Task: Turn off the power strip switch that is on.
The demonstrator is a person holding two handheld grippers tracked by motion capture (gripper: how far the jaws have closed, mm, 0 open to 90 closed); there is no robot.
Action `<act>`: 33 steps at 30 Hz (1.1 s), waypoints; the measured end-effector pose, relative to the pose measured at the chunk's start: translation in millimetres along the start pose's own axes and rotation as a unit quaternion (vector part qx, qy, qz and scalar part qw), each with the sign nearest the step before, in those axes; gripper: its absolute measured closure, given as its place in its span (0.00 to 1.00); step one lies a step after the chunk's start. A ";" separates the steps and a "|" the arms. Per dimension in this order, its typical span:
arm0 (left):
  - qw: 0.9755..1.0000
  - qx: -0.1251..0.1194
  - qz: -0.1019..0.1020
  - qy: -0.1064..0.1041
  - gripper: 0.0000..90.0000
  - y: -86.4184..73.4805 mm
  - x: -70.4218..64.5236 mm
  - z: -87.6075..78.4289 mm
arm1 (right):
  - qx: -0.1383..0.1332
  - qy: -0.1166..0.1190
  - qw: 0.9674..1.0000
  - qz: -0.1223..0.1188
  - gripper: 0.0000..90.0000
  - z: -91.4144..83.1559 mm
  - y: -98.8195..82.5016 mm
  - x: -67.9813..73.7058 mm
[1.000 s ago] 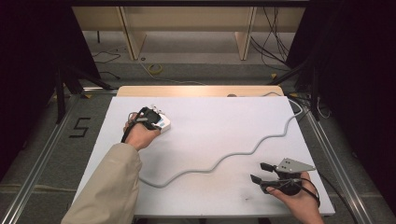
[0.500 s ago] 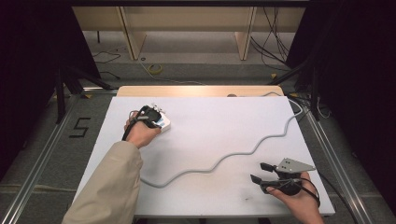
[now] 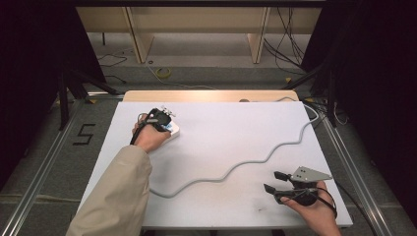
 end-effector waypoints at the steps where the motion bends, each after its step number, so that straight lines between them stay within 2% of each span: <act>1: 1.000 0.000 0.000 -0.001 1.00 0.2 -0.2 0.0 | 0.000 0.000 1.000 0.001 0.41 -0.1 0.0 0.1; 18: 1.000 0.002 -0.006 0.004 1.00 6.7 7.3 1.6 | -0.001 0.000 1.000 -0.001 0.42 0.3 0.4 0.4; 26: 1.000 0.005 0.004 0.002 1.00 14.0 5.4 3.7 | -0.001 0.002 1.000 0.002 0.41 0.3 0.1 0.2; 33: 1.000 0.009 0.005 0.004 1.00 17.8 5.1 8.3 | -0.001 0.001 1.000 0.003 0.41 0.1 0.1 0.1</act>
Point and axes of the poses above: each handheld gripper's, and its own axes: z roughly forward along the jaws, y roughly out of its top, x roughly to its left, the point moved 1 cm from there along z, roughly forward along the jaws, and after that the axes turned 9 degrees about z, right-handed, at the moved point
